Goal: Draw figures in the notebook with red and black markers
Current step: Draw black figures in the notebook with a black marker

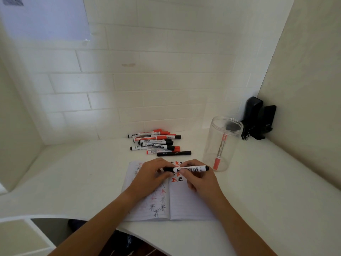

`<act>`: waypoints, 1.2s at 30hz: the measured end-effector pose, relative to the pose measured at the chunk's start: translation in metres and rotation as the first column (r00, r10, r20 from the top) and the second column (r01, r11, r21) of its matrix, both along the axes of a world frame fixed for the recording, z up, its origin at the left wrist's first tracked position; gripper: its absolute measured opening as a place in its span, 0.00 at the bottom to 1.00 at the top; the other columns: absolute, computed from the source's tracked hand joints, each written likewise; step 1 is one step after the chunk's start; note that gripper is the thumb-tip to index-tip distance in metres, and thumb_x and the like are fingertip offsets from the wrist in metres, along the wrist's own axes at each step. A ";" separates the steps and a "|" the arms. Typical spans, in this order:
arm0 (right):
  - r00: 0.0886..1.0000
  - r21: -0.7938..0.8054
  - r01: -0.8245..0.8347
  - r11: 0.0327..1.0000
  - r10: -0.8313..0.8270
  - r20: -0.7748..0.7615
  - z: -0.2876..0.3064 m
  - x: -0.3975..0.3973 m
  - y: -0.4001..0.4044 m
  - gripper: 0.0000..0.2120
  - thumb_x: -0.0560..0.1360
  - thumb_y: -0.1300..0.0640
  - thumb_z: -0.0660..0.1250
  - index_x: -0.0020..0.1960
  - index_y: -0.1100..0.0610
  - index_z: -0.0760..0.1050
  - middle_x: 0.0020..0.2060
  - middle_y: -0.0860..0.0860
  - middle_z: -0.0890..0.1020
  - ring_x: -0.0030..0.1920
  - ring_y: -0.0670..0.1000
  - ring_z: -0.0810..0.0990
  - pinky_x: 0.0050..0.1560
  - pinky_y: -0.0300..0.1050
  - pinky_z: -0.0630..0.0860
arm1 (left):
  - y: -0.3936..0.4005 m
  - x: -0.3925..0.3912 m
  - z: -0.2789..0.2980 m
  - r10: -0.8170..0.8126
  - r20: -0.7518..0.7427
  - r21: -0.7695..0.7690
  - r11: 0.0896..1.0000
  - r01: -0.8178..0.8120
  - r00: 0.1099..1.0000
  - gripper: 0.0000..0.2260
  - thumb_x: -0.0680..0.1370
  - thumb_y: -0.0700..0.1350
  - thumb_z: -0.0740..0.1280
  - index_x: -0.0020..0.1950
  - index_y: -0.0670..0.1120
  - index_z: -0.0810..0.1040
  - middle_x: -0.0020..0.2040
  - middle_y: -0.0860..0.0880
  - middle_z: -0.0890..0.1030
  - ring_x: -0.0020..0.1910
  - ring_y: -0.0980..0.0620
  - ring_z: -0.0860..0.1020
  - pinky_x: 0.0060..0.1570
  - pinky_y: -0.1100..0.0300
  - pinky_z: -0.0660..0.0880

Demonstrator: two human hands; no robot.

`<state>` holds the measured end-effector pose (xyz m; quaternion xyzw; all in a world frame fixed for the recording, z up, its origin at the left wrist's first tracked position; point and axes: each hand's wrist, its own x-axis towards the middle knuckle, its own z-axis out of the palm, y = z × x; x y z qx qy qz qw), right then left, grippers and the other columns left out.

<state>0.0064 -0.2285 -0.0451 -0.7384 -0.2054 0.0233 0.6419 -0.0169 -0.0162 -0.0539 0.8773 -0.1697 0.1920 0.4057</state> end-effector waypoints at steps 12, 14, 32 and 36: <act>0.987 -0.221 0.119 0.968 -0.091 0.135 -0.004 0.007 -0.007 0.02 0.80 0.55 0.71 0.48 0.52 0.81 0.36 0.43 0.84 0.34 0.46 0.83 0.37 0.39 0.80 | 0.003 0.009 -0.012 0.150 -0.013 0.106 0.983 -0.148 0.989 0.09 0.81 0.52 0.65 0.59 0.53 0.81 0.51 0.59 0.79 0.51 0.62 0.76 0.52 0.63 0.75; 0.974 -0.292 0.121 0.949 -0.056 0.220 -0.006 0.007 -0.004 0.03 0.77 0.55 0.74 0.49 0.50 0.80 0.42 0.41 0.84 0.45 0.43 0.82 0.45 0.33 0.76 | 0.005 0.009 -0.013 0.142 -0.006 0.107 0.984 -0.141 0.990 0.09 0.81 0.50 0.66 0.58 0.52 0.82 0.51 0.58 0.80 0.51 0.60 0.76 0.53 0.59 0.76; 0.947 -0.285 0.182 0.941 -0.091 0.307 -0.011 0.010 0.003 0.07 0.75 0.58 0.76 0.49 0.50 0.79 0.44 0.43 0.82 0.48 0.43 0.80 0.46 0.30 0.72 | 0.007 0.010 -0.012 0.145 -0.035 0.037 0.989 -0.143 0.989 0.09 0.77 0.44 0.73 0.54 0.55 0.85 0.47 0.63 0.81 0.49 0.61 0.78 0.51 0.65 0.73; 0.978 0.031 0.152 0.988 -0.155 0.138 0.004 0.008 0.005 0.12 0.78 0.70 0.68 0.53 0.54 0.75 0.45 0.48 0.82 0.45 0.52 0.84 0.46 0.44 0.81 | 0.004 0.014 -0.014 0.217 -0.091 0.065 0.975 -0.212 0.972 0.19 0.77 0.53 0.72 0.68 0.57 0.75 0.58 0.62 0.78 0.58 0.63 0.74 0.59 0.61 0.72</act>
